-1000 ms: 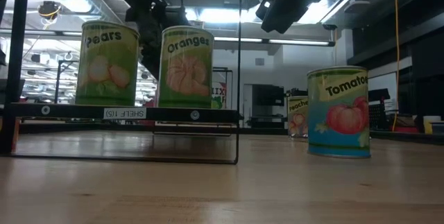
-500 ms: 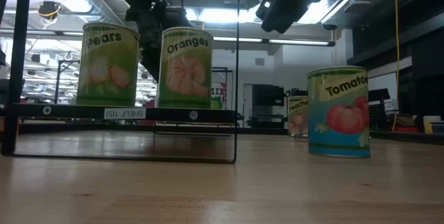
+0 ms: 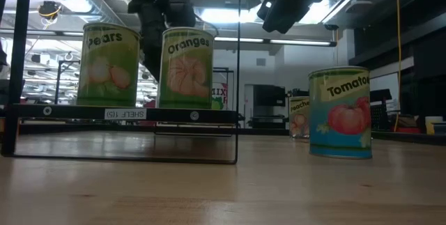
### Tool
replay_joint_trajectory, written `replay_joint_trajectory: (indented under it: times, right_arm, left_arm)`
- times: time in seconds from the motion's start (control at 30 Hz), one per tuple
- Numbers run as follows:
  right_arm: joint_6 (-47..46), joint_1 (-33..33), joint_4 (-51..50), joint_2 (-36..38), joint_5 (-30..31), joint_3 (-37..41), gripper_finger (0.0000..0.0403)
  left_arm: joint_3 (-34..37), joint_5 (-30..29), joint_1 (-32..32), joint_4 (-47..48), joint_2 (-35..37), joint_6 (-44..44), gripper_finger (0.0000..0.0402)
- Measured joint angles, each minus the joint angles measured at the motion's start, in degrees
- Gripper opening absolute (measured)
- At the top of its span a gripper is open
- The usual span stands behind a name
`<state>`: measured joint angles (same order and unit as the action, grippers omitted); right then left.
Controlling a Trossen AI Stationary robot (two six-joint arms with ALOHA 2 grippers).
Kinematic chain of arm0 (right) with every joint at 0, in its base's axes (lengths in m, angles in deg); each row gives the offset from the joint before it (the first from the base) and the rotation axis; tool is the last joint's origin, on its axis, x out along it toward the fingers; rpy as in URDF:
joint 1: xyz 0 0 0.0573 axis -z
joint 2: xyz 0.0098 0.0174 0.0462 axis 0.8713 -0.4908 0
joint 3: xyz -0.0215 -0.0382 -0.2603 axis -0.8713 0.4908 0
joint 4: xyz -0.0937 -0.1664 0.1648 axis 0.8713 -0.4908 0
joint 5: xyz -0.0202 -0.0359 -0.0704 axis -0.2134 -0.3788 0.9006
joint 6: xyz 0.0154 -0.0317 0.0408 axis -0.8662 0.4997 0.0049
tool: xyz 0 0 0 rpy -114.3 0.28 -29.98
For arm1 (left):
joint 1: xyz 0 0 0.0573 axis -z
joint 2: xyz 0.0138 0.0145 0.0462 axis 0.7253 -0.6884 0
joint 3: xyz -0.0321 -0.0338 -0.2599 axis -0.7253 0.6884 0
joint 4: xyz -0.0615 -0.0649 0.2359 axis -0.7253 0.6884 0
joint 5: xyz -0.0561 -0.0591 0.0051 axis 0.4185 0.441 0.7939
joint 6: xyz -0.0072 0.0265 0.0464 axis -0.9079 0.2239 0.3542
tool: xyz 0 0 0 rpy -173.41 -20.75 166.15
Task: Pick and place cans onto a shelf
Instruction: Put the small canned oranges on the shelf
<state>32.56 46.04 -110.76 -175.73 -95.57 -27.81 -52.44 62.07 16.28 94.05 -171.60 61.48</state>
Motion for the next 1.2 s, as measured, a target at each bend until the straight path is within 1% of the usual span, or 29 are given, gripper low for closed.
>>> replay_joint_trajectory:
  times: [0.23, 0.4, 0.43, 0.7, 1.2]
  right_arm:
    - [-0.02, 0.00, 0.02, 0.00, 0.00, 0.00, 0.0052]
    - [-0.03, 0.00, 0.00, 0.00, 0.00, 0.00, 0.0052]
    - [-0.04, 0.00, 0.02, 0.00, 0.00, 0.00, 0.0052]
    - [-0.04, 0.00, 0.02, 0.00, 0.00, 0.00, 0.0052]
    - [0.01, 0.00, 0.00, 0.00, 0.00, 0.00, 0.0052]
  left_arm:
    - [0.00, -1.44, 2.10, 0.00, 0.00, 0.20, 0.0099]
    - [0.02, -9.23, 2.92, 0.00, 0.00, 0.04, 0.0107]
    - [0.02, -10.00, 2.89, 0.00, 0.00, -0.05, 0.0107]
    - [0.04, -9.98, 2.90, 0.01, 0.00, -0.01, 0.0105]
    - [0.11, -9.54, 2.88, 0.07, -0.04, 0.40, 0.0066]
